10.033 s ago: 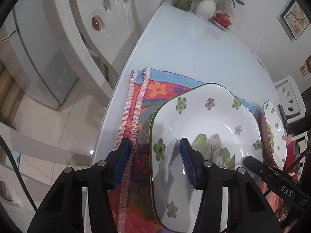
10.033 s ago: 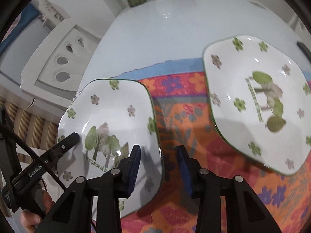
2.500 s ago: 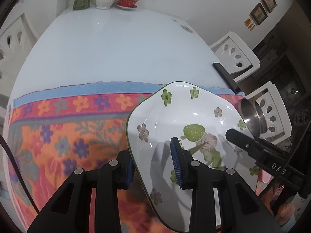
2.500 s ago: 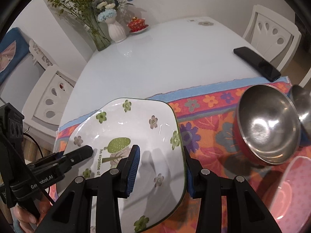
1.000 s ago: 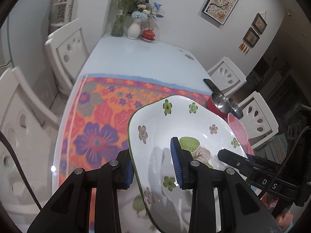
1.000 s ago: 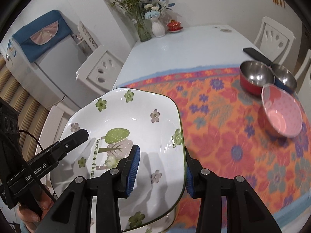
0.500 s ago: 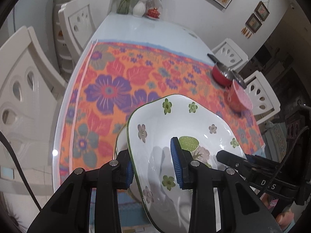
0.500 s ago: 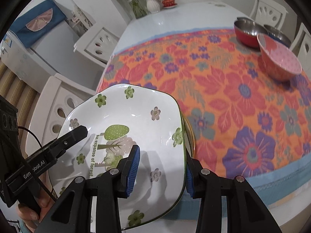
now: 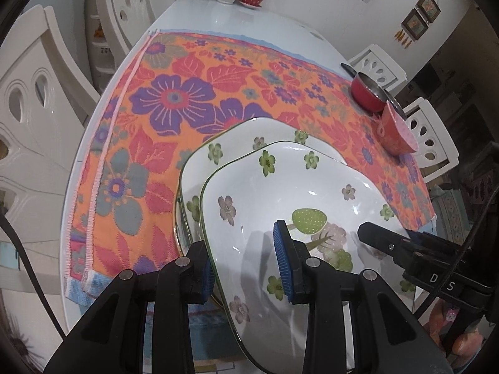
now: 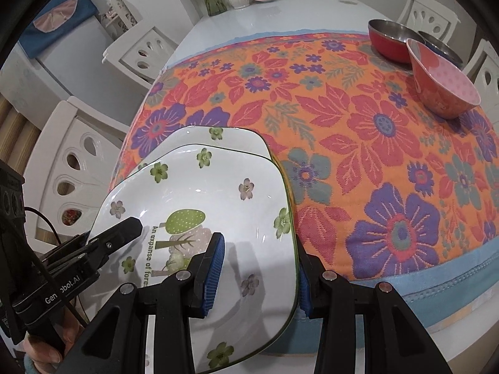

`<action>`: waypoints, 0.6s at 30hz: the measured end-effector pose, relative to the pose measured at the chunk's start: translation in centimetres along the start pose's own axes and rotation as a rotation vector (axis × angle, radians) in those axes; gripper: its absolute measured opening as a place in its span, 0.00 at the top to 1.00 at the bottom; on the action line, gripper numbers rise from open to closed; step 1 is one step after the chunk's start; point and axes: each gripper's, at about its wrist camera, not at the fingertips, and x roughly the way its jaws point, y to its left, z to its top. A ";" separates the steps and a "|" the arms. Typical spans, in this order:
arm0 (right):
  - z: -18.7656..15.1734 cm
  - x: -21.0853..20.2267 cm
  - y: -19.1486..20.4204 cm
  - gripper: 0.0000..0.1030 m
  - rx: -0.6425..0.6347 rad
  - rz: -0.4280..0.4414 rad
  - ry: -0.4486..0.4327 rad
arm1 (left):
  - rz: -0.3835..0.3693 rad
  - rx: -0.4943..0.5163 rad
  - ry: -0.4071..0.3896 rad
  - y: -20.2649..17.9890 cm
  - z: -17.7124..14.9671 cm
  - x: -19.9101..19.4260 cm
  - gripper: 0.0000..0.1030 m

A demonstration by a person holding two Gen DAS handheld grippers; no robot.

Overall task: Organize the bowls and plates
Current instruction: 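Lower the small hexagonal plate onto the stacked plates and open both grippers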

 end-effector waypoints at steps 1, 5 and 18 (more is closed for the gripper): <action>0.0 0.1 0.0 0.60 -0.002 -0.005 0.002 | 0.003 0.000 0.002 0.0 -0.1 0.2 0.71; 0.1 0.7 -0.3 0.61 0.008 -0.011 0.015 | 0.008 0.012 0.002 0.0 -0.1 0.5 0.71; 1.0 1.5 -0.1 0.61 0.015 -0.029 0.026 | -0.031 -0.059 0.014 1.6 1.6 0.7 0.68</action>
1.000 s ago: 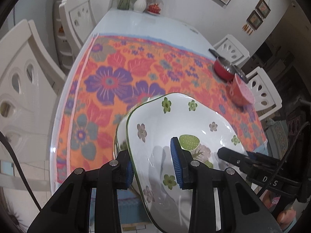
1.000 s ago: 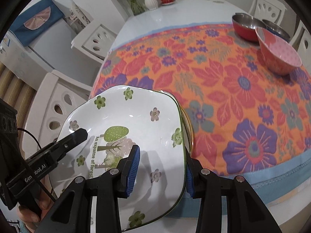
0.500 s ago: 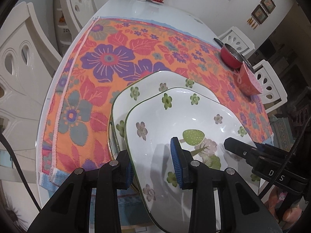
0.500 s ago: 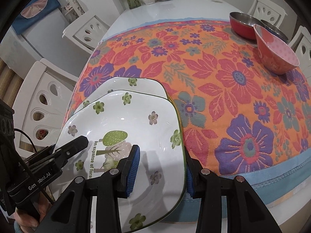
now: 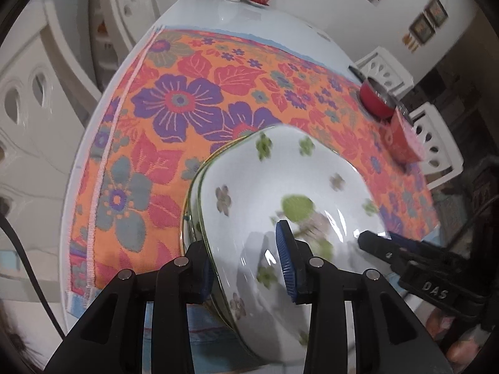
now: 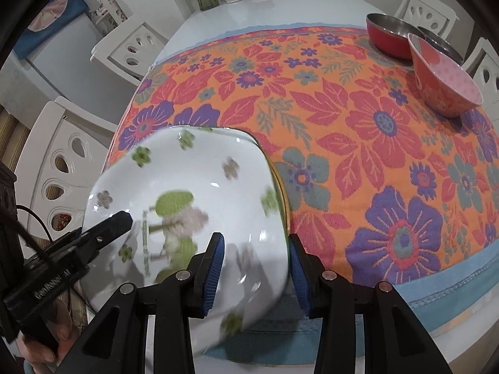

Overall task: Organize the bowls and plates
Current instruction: 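Lower the small hexagonal plate onto the stacked plates and open both grippers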

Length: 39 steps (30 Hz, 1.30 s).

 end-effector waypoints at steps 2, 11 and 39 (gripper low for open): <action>0.1 0.1 0.1 0.61 -0.003 0.002 0.006 | -0.043 -0.049 0.008 0.9 0.3 0.0 0.68; 0.0 0.3 0.6 0.61 -0.024 -0.020 0.021 | -0.073 -0.103 0.021 1.8 1.0 -0.7 0.68; -0.5 -2.7 2.0 0.61 -0.042 -0.095 -0.019 | 0.156 0.108 0.026 -1.7 2.9 -4.2 0.68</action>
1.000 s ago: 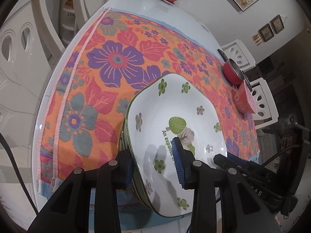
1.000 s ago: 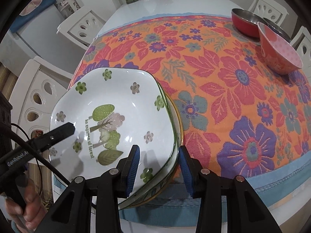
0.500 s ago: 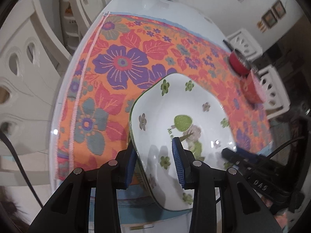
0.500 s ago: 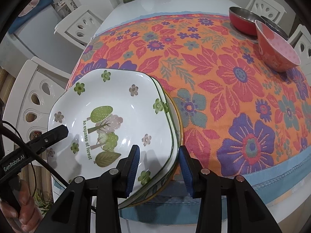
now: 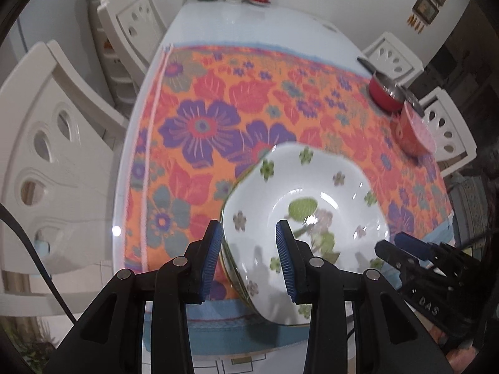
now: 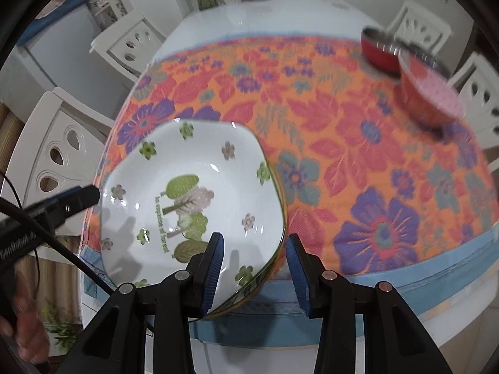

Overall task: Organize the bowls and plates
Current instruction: 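Move both open grippers toward the pink bowl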

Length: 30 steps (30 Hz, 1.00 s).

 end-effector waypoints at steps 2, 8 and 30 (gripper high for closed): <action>0.4 -1.3 0.3 0.61 -0.010 -0.004 -0.031 | -0.008 0.008 -0.021 -0.5 0.5 -0.7 0.68; 2.0 -5.4 0.4 0.61 -0.018 -0.032 -0.117 | -0.041 0.048 -0.090 -3.2 2.1 -3.2 0.67; 10.6 -12.4 -12.3 0.51 -0.078 -0.046 -0.255 | -0.034 0.050 -0.234 -18.0 10.9 -4.2 0.67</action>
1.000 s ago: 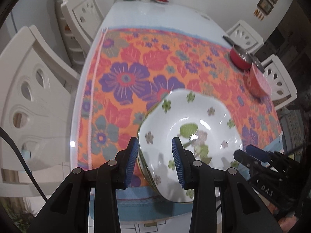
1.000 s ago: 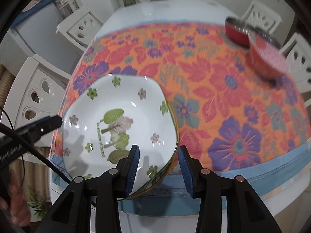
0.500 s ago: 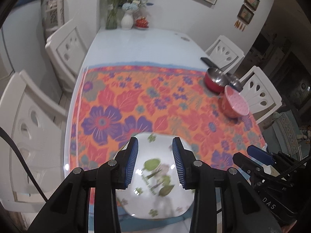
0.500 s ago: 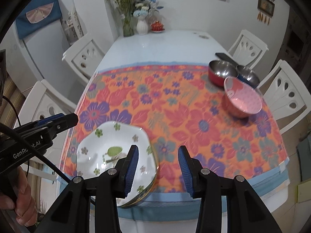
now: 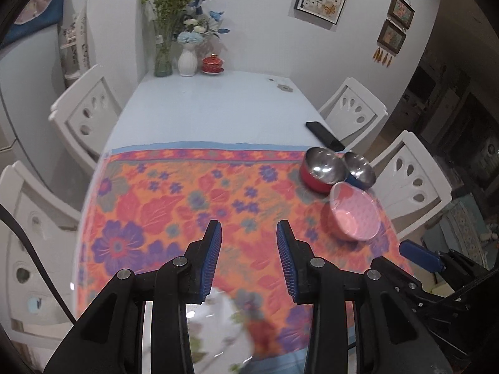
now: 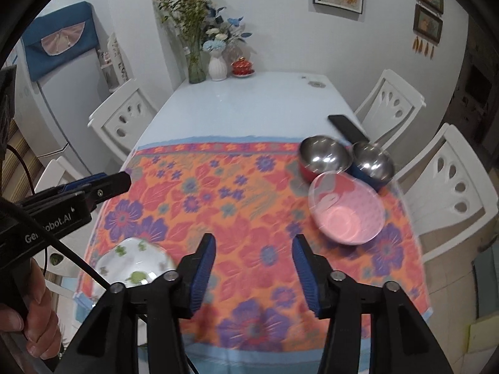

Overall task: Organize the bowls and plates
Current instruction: 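Move both open grippers toward the pink bowl, then close both grippers on the rim of the pink bowl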

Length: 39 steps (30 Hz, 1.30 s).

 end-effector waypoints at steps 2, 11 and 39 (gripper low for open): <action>0.8 0.3 -2.1 0.51 -0.002 0.003 -0.001 | 0.001 0.002 0.002 -1.7 0.5 0.9 0.67; 2.0 2.5 -11.5 0.51 0.015 -0.021 0.032 | -0.003 -0.015 0.027 -8.4 1.3 5.9 0.67; 1.1 20.2 -25.7 0.64 0.210 0.157 0.248 | 0.019 -0.030 0.246 -15.6 -1.6 24.2 0.67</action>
